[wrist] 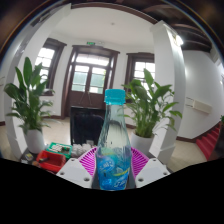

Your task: Pour water

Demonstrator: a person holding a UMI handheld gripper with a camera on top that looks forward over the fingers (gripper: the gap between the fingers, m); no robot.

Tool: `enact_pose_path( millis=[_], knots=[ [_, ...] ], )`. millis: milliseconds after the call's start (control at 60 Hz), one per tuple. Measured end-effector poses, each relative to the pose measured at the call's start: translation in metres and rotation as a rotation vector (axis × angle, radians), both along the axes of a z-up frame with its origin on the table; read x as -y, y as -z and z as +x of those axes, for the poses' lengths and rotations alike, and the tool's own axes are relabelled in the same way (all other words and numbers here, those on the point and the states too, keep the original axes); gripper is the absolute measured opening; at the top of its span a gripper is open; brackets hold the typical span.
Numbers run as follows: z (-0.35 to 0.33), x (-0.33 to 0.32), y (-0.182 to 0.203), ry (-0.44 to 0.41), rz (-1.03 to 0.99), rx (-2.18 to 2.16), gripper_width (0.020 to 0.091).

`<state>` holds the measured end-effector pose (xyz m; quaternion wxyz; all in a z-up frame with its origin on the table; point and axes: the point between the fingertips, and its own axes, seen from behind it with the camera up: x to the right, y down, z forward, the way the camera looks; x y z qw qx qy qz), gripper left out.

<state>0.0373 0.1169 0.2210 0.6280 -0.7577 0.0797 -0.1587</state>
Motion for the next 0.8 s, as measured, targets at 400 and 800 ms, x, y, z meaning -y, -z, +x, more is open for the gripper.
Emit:
enact_pose_path(
  millis=[400, 800],
  knots=[
    [0.119, -0.017, 0.122, 0.085, -0.052, -0.154, 0.0458],
    [0.117, -0.013, 0.131, 0.079, -0.057, -0.152, 0.0735]
  ],
)
